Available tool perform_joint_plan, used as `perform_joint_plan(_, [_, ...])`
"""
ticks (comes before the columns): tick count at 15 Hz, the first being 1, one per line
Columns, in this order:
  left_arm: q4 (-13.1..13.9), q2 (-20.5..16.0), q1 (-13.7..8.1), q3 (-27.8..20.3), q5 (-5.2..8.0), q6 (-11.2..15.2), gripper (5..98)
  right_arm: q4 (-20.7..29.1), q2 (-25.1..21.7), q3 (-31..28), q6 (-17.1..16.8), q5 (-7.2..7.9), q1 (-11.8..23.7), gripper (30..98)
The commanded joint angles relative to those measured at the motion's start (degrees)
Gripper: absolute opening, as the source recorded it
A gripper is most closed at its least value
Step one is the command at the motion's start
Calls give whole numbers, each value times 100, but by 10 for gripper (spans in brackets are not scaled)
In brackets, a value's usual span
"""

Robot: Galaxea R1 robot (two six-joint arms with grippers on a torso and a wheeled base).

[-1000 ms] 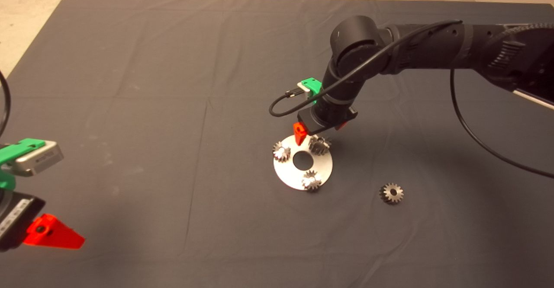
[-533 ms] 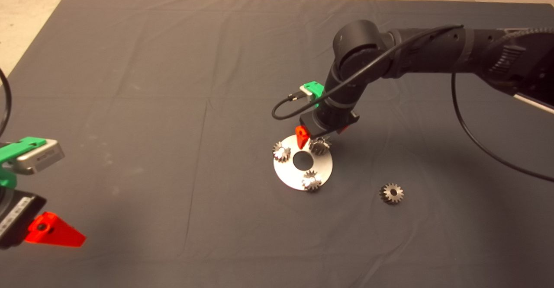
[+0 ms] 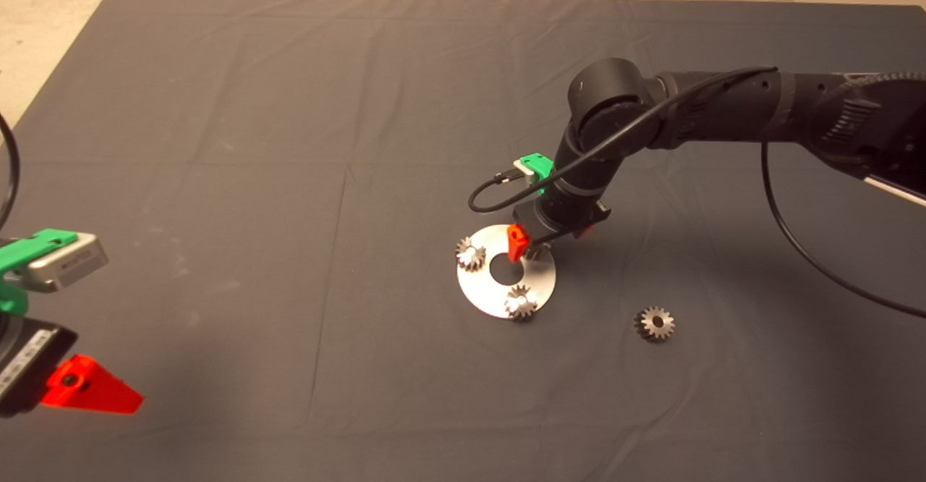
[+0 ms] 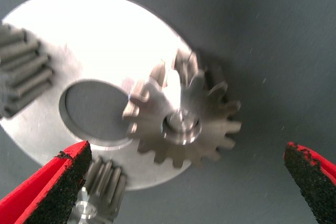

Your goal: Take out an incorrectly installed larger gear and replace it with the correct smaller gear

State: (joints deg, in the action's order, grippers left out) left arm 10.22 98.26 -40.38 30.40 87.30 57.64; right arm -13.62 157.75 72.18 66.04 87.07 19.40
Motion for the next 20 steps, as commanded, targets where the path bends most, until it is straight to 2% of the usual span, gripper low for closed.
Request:
perform_joint_plan(1, [59,-3,-59,-1,771,-7,982,-265,-28,23,-37,3,135,971])
perform_joint_plan(20, [59,-3,-59,-27,771,-13,982,-483,191,272,-47,3,-20,971])
